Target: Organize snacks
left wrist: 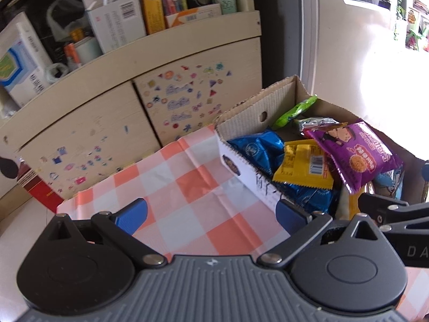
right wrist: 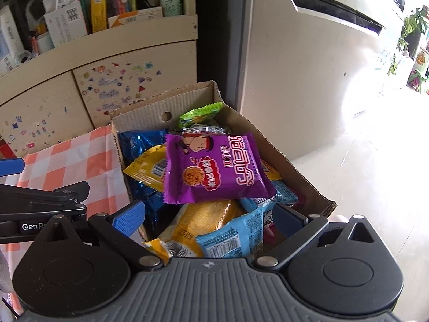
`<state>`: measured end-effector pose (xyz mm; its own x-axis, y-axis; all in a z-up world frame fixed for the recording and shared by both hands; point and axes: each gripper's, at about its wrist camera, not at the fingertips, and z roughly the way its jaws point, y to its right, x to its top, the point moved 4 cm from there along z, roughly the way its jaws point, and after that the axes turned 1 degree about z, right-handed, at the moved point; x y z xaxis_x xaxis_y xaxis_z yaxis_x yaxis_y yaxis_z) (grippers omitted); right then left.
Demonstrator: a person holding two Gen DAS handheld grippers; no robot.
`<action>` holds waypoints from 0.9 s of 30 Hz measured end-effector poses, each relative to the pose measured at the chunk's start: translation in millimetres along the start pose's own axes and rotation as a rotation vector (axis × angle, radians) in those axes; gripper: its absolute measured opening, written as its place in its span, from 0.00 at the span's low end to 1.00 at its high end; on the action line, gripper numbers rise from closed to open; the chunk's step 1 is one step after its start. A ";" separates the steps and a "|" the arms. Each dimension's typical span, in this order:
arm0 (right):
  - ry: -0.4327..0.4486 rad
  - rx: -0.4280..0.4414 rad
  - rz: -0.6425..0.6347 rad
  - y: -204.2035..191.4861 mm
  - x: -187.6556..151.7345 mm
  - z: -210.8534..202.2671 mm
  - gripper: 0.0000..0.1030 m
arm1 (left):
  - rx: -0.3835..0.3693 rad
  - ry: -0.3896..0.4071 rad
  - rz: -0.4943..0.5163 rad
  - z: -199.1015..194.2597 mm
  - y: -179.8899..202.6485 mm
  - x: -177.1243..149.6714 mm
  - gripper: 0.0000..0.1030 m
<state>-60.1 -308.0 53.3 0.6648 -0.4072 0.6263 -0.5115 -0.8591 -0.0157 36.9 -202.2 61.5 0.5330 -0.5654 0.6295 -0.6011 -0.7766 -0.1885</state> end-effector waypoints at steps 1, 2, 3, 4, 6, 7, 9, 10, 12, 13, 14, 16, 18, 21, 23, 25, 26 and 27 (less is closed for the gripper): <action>0.003 0.002 -0.006 -1.8 -0.9 -1.2 1.00 | 0.001 -0.001 -0.008 -2.0 -2.0 -2.7 0.98; 0.005 0.006 -0.012 -3.9 -2.8 -3.2 1.00 | 0.002 -0.003 -0.015 -3.8 -3.9 -5.3 0.98; 0.004 0.013 -0.019 -6.4 -4.7 -4.7 1.00 | 0.005 -0.005 -0.022 -5.6 -6.0 -8.4 0.98; 0.002 0.021 -0.026 -9.2 -6.3 -5.8 1.00 | 0.010 -0.005 -0.026 -7.5 -8.1 -11.3 0.98; 0.002 0.035 -0.045 -16.5 -9.6 -7.1 1.00 | 0.021 -0.007 -0.033 -10.9 -12.2 -17.0 0.98; 0.004 0.039 -0.055 -19.8 -11.3 -8.0 1.00 | 0.028 -0.009 -0.034 -12.6 -14.4 -19.9 0.98; 0.007 0.048 -0.072 -26.0 -14.5 -9.7 1.00 | 0.037 -0.014 -0.039 -15.6 -19.1 -26.1 0.98; 0.010 0.053 -0.080 -29.1 -16.2 -10.8 1.00 | 0.038 -0.017 -0.046 -16.9 -22.1 -29.3 0.98; 0.010 0.060 -0.089 -34.5 -19.6 -12.8 1.00 | 0.039 -0.024 -0.057 -19.1 -27.7 -35.7 0.98; 0.010 0.064 -0.093 -37.4 -21.9 -14.0 1.00 | 0.042 -0.026 -0.060 -20.5 -30.0 -39.0 0.98; 0.009 0.070 -0.095 -39.2 -24.9 -15.8 1.00 | 0.047 -0.027 -0.061 -22.1 -32.4 -42.6 0.98; 0.006 0.084 -0.100 -44.5 -31.1 -17.3 1.00 | 0.055 -0.031 -0.064 -25.2 -36.8 -50.1 0.98; -0.004 0.100 -0.105 -49.8 -38.4 -18.2 1.00 | 0.058 -0.040 -0.073 -28.2 -42.1 -59.1 0.98; -0.026 0.129 -0.118 -58.3 -50.6 -18.0 1.00 | 0.060 -0.063 -0.102 -31.0 -50.5 -75.0 0.98; -0.042 0.148 -0.130 -64.4 -58.5 -17.9 1.00 | 0.064 -0.076 -0.115 -31.9 -55.5 -85.4 0.98; -0.059 0.171 -0.139 -71.0 -66.5 -17.7 1.00 | 0.077 -0.082 -0.117 -33.8 -59.5 -94.4 0.98; -0.066 0.183 -0.142 -74.6 -70.4 -17.3 1.00 | 0.085 -0.084 -0.118 -34.9 -61.8 -98.8 0.98; -0.072 0.194 -0.144 -78.0 -74.1 -17.1 1.00 | 0.091 -0.088 -0.121 -35.8 -64.5 -103.3 0.98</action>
<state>-78.8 -205.5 21.4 0.7642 -0.2910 0.5755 -0.2988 -0.9506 -0.0839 -0.7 -83.7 35.6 0.6507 -0.4848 0.5844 -0.4748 -0.8604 -0.1851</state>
